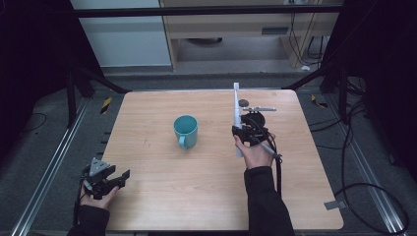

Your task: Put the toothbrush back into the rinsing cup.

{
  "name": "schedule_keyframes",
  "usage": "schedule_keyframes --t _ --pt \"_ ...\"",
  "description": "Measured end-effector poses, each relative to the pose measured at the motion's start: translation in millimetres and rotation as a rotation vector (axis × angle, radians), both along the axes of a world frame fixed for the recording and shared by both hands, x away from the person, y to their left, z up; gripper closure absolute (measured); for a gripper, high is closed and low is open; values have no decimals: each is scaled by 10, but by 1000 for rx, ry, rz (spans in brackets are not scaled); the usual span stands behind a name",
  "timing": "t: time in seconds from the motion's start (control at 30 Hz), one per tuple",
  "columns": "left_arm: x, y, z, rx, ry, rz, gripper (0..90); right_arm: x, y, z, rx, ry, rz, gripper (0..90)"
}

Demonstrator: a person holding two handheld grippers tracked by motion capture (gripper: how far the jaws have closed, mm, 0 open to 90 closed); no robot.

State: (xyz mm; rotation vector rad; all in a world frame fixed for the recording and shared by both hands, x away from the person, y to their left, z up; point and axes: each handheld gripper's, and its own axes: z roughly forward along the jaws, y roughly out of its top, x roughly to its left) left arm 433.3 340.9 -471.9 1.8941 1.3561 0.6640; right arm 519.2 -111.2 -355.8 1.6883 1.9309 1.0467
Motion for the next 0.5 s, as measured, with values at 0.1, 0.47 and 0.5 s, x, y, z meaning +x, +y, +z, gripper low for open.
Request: schedule_keyframes --t 0.1,0.47,0.5 --pt "2 -5 -1 2 2 -1 375 24 51 43 8 -43 14 666" --pt "25 -28 -8 5 5 4 375 194 347 152 61 -136 87 666" --pt "24 -42 -11 12 4 -1 375 201 362 158 63 -142 88 666"
